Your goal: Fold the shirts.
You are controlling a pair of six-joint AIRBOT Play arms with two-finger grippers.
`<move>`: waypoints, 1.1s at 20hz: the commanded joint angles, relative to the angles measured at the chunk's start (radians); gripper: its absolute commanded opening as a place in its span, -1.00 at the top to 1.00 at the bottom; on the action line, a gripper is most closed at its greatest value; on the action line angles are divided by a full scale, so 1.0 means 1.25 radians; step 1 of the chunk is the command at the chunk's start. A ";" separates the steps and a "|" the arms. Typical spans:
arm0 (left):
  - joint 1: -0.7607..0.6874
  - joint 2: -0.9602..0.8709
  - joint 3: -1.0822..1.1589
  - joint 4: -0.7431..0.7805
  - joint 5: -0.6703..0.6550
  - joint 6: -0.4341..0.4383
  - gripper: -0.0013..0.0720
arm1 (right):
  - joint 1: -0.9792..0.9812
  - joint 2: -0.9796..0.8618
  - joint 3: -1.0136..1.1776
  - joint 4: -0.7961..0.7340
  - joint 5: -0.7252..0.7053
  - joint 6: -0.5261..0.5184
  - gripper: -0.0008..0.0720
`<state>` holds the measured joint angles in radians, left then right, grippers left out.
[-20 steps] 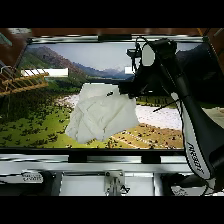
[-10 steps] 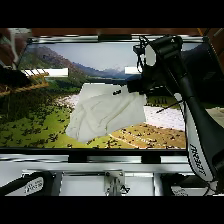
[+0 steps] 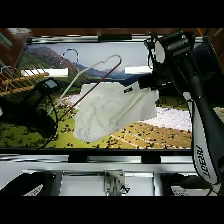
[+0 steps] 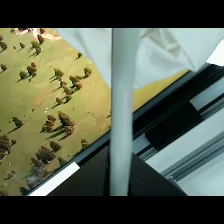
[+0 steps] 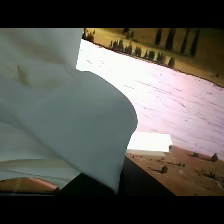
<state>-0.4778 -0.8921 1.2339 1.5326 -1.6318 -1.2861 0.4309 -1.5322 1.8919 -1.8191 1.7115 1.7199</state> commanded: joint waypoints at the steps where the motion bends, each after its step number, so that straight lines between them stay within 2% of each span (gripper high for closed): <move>1: -0.046 0.085 -0.024 0.038 -0.086 -0.005 0.80 | -0.002 0.027 0.002 -0.011 -0.008 -0.003 0.74; 4: -0.047 0.172 -0.033 0.010 -0.099 0.014 0.80 | -0.002 0.043 0.002 0.011 -0.009 0.012 0.74; 8: -0.047 0.200 -0.122 -0.031 -0.067 0.025 0.80 | -0.002 0.044 0.002 0.117 -0.017 0.031 0.74; 12: -0.047 0.197 -0.255 -0.089 0.150 0.057 0.81 | -0.002 0.047 0.002 0.136 -0.009 0.045 0.74; 14: -0.047 0.180 -0.284 -0.132 0.204 0.088 0.80 | -0.002 0.053 0.002 0.133 -0.009 0.045 0.74; 16: -0.053 0.164 -0.285 -0.180 0.210 0.120 0.80 | -0.002 0.059 0.002 0.119 -0.008 0.045 0.74; 22: -0.140 0.165 -0.286 -0.158 0.143 0.111 0.81 | -0.002 0.060 0.002 0.089 -0.003 0.045 0.74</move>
<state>-0.6140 -0.6838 0.8825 1.3369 -1.4200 -1.1503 0.4274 -1.4578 1.8927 -1.6871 1.7054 1.7748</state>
